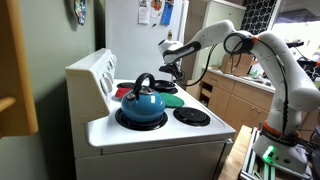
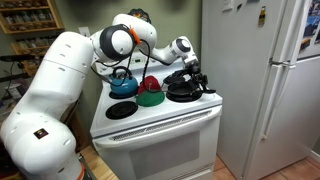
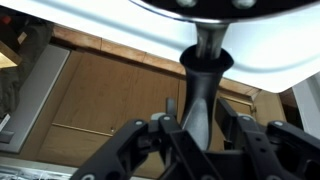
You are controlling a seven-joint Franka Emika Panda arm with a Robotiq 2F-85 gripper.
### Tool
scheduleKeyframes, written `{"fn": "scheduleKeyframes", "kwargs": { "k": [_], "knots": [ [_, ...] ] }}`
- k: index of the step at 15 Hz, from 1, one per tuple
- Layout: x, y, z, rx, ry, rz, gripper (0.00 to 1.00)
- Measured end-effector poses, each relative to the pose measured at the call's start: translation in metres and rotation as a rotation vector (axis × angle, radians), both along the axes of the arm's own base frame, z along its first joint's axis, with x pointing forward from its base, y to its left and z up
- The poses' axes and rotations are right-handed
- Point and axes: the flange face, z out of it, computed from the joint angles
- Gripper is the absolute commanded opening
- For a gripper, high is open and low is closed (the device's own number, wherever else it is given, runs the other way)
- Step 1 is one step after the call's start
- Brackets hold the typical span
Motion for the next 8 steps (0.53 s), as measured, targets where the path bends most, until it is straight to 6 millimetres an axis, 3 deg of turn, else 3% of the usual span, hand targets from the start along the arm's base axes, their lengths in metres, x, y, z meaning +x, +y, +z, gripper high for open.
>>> {"fn": "scheduleKeyframes", "kwargs": {
  "k": [3, 8],
  "knots": [
    [0.0, 0.001, 0.006, 0.002, -0.008, 0.002, 0.99],
    [-0.004, 0.023, 0.039, 0.022, -0.038, 0.02, 1.0]
  ]
}}
